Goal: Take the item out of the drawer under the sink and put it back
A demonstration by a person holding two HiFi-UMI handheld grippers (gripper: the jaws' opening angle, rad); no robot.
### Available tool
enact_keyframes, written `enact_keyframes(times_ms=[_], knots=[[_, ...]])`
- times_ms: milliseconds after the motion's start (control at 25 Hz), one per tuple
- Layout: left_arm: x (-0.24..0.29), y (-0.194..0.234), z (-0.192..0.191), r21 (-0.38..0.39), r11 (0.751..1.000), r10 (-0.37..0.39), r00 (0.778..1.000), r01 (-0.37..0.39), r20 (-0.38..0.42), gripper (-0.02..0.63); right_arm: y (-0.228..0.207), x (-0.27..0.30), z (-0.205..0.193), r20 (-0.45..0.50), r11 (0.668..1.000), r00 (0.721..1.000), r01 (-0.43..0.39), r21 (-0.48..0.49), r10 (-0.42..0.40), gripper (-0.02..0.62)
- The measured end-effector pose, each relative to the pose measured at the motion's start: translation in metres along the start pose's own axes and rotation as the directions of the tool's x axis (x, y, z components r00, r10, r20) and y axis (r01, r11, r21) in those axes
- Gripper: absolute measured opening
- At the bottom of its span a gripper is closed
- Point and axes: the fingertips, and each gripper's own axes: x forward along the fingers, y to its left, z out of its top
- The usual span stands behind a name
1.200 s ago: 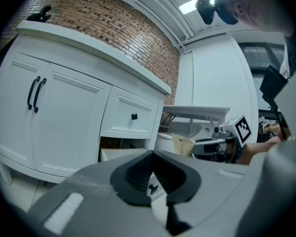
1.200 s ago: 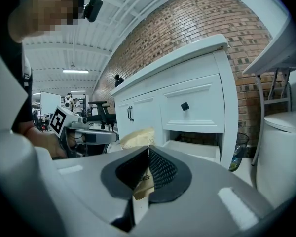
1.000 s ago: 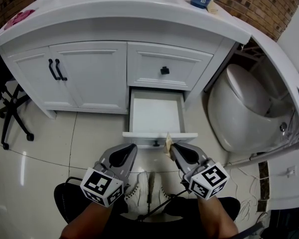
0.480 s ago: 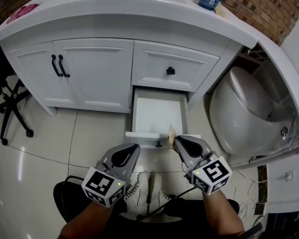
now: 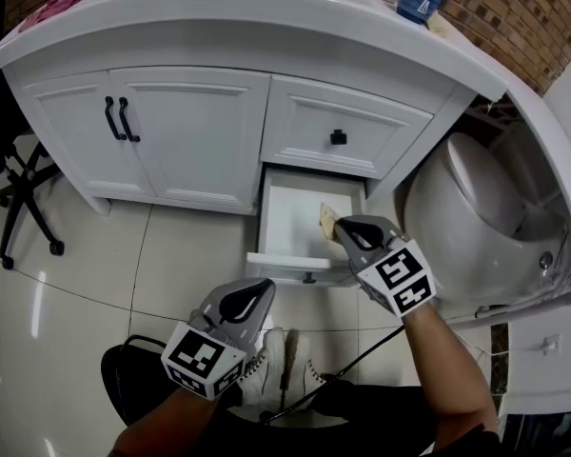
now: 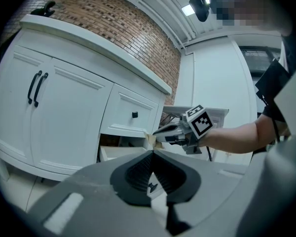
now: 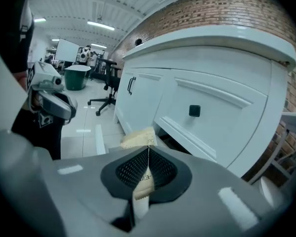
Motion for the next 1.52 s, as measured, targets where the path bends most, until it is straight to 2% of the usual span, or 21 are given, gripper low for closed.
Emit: enact_keyframes(times_ms=[160, 320, 520, 720, 880, 960, 1040, 1120, 1520], knots=[[-0.002, 0.002, -0.001, -0.001, 1.0, 0.003, 1.0, -0.003, -0.003, 0.006, -0.013, 0.034, -0.01, -0.12, 0.989, 0.992, -0.044, -0.138, 0.027, 0.011], [-0.004, 0.003, -0.003, -0.006, 1.0, 0.009, 1.0, -0.009, -0.006, 0.006, -0.021, 0.066, -0.03, -0.244, 0.974, 0.968, -0.103, -0.202, 0.052, 0.011], [-0.005, 0.007, -0.004, -0.008, 1.0, 0.017, 1.0, -0.017, -0.004, 0.006, -0.02, 0.102, -0.063, -0.372, 0.966, 0.923, -0.177, -0.189, 0.097, 0.011], [-0.005, 0.008, -0.003, -0.01, 1.0, 0.019, 1.0, -0.019, -0.003, 0.006, -0.021, 0.12, -0.079, -0.427, 0.959, 0.899, -0.196, -0.203, 0.093, 0.012], [-0.006, 0.009, -0.004, -0.012, 1.0, 0.025, 1.0, -0.025, -0.004, 0.006, -0.012, 0.128, -0.095, -0.45, 0.958, 0.881, -0.242, -0.156, 0.149, 0.013], [-0.007, 0.009, -0.005, -0.013, 1.0, 0.025, 1.0, -0.025, -0.005, 0.006, -0.009, 0.13, -0.095, -0.444, 0.95, 0.881, -0.262, -0.168, 0.164, 0.027], [-0.007, 0.01, -0.004, -0.013, 1.0, 0.024, 1.0, -0.024, -0.005, 0.006, -0.005, 0.129, -0.094, -0.443, 0.944, 0.879, -0.278, -0.177, 0.176, 0.067], [-0.006, 0.009, -0.004, -0.012, 1.0, 0.023, 1.0, -0.023, -0.004, 0.006, -0.007, 0.127, -0.093, -0.445, 0.941, 0.881, -0.273, -0.199, 0.162, 0.077], [-0.009, 0.006, -0.002, -0.007, 1.0, 0.019, 1.0, -0.019, 0.0, 0.006, -0.015, 0.102, -0.063, -0.362, 0.954, 0.928, -0.186, -0.235, 0.092, 0.057]])
